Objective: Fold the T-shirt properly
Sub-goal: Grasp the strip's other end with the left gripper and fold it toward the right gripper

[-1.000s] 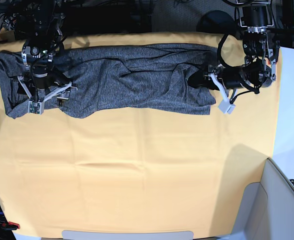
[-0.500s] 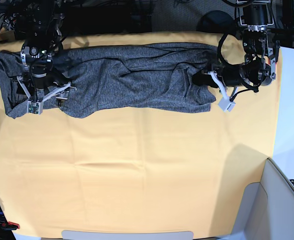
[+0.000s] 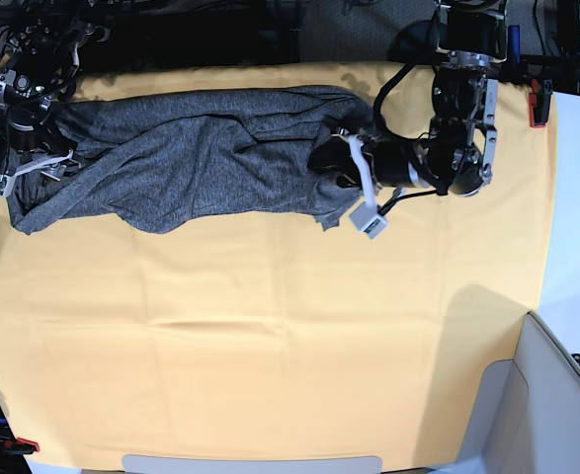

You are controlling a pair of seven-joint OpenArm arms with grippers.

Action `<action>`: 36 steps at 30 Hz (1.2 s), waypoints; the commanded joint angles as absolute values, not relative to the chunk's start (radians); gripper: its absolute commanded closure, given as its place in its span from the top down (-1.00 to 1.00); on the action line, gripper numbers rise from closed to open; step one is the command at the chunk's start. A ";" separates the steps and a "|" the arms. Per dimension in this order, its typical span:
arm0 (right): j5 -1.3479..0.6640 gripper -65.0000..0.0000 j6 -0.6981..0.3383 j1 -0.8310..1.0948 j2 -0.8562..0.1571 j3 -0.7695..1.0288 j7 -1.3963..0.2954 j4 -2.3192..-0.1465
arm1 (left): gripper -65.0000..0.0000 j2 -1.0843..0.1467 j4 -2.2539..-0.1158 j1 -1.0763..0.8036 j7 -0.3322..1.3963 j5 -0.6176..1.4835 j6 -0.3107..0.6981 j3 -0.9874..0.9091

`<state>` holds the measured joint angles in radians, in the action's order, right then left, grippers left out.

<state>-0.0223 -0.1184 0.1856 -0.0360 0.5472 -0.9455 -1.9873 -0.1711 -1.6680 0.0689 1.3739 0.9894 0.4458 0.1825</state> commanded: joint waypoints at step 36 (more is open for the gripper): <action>-0.019 0.43 -0.116 0.219 -0.042 0.650 -0.920 -1.968 | -0.98 0.140 -1.460 0.323 1.330 1.007 0.444 0.375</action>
<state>-0.0235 -0.1188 0.2214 -0.0326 0.6476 -0.9417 -1.9484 0.1261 -1.4448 0.3012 1.3415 0.9794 0.4419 0.3752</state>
